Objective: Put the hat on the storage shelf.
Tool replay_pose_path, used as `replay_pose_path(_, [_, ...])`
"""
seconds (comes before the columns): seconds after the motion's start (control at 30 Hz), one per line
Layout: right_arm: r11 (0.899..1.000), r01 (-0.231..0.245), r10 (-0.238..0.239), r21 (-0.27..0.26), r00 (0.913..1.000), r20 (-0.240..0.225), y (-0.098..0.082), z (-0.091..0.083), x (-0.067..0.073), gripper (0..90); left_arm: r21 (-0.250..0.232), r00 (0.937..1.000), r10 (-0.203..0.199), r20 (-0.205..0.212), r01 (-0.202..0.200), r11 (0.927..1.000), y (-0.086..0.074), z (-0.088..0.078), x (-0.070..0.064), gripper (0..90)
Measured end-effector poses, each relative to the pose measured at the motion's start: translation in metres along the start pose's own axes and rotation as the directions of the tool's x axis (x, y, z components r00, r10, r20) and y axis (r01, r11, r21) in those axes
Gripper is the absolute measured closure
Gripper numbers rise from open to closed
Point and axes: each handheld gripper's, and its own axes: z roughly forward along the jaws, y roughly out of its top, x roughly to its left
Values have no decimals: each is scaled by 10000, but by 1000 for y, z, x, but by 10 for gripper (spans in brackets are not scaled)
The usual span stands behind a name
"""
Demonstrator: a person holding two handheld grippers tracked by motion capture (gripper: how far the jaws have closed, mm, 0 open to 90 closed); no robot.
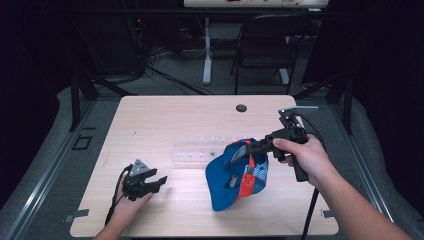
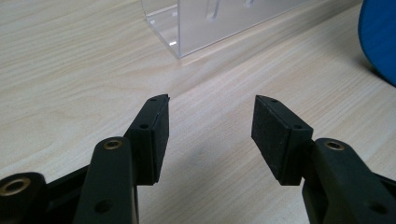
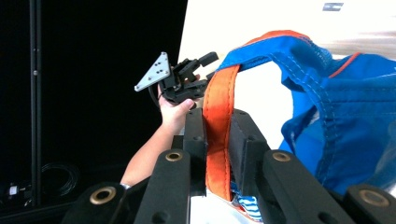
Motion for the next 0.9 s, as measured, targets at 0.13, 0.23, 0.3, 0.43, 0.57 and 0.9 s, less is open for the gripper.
replay_pose_path(0.13, [10000, -3, 2, -78, 9999, -153, 1, -2, 4, 784, -4, 10000, 6, 25, -6, 10000, 0, 0, 0, 470])
replay_pose_path(0.23, [9999, 60, -63, -142, 9998, -173, 0, -4, 5, 784, 5, 10000, 51, 24, -51, 10000, 0, 0, -1, 470])
replay_pose_path(0.3, [9997, 35, -40, -260, 9998, -187, 0, -6, 6, 784, 5, 10000, 27, 74, -27, 10000, 1, 0, -2, 470])
replay_pose_path(0.43, [9993, 105, -115, -350, 9995, -280, 1, -10, 8, 783, -22, 9999, 96, 112, -96, 10000, 1, 0, -5, 470])
replay_pose_path(0.57, [9984, 98, -118, -564, 9993, -344, 2, -12, 9, 783, -51, 9995, 190, 234, -189, 9998, 2, 1, -11, 470])
replay_pose_path(0.9, [9975, 133, -172, -691, 9983, -552, 9, -10, 12, 783, -299, 9980, 383, 507, -368, 9989, 6, 0, -23, 468])
